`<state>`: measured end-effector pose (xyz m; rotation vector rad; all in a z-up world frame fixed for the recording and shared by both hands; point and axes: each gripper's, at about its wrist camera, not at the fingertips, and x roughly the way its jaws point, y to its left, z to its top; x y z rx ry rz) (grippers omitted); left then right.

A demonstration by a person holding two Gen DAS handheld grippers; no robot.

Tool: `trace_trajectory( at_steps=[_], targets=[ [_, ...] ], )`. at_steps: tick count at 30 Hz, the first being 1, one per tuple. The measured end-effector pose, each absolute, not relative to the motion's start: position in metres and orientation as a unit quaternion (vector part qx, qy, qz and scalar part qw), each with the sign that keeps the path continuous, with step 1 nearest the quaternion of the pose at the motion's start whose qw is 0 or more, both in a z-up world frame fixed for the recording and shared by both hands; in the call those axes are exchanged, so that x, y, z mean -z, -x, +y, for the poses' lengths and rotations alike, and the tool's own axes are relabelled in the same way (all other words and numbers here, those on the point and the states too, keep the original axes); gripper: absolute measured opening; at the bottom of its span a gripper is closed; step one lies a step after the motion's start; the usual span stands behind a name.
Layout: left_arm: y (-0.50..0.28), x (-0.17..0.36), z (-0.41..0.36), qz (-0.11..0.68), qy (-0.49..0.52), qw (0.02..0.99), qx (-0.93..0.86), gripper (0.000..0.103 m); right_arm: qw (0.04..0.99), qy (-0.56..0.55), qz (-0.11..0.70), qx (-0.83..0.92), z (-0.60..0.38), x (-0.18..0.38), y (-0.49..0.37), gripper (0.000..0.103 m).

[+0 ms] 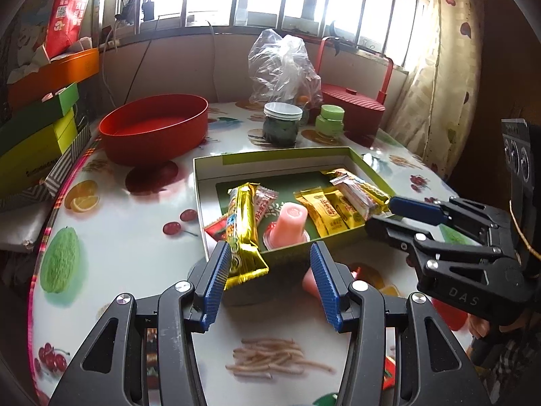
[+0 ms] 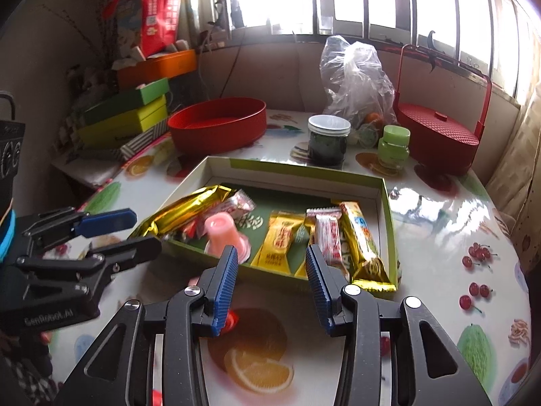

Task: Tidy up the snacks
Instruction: 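Grasp the red-and-white snack pack with the right tool while the left tool moves toward the pink jelly cup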

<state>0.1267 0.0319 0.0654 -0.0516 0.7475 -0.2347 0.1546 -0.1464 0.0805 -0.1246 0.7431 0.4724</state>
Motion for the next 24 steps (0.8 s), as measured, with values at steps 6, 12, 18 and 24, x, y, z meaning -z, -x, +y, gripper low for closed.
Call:
trace_trajectory(
  at_steps=[6, 12, 18, 24],
  targets=[
    [-0.115, -0.064, 0.034, 0.365, 0.031, 0.923, 0.119, 0.050, 0.891, 0.046, 0.369, -0.259, -0.159, -0.080, -0.135, 0.041],
    [-0.107, -0.058, 0.039, 0.371, 0.038, 0.921, 0.113, 0.050, 0.862, 0.035, 0.390, -0.321, -0.165, -0.071, -0.113, 0.041],
    [-0.101, -0.055, 0.039, 0.376, 0.040, 0.920, 0.106, 0.050, 0.825, 0.054, 0.400, -0.396, -0.155, -0.061, -0.089, 0.041],
    [-0.097, -0.054, 0.038, 0.377, 0.041, 0.919, 0.103, 0.050, 0.801, 0.103, 0.393, -0.440, -0.139, -0.055, -0.066, 0.041]
  ],
)
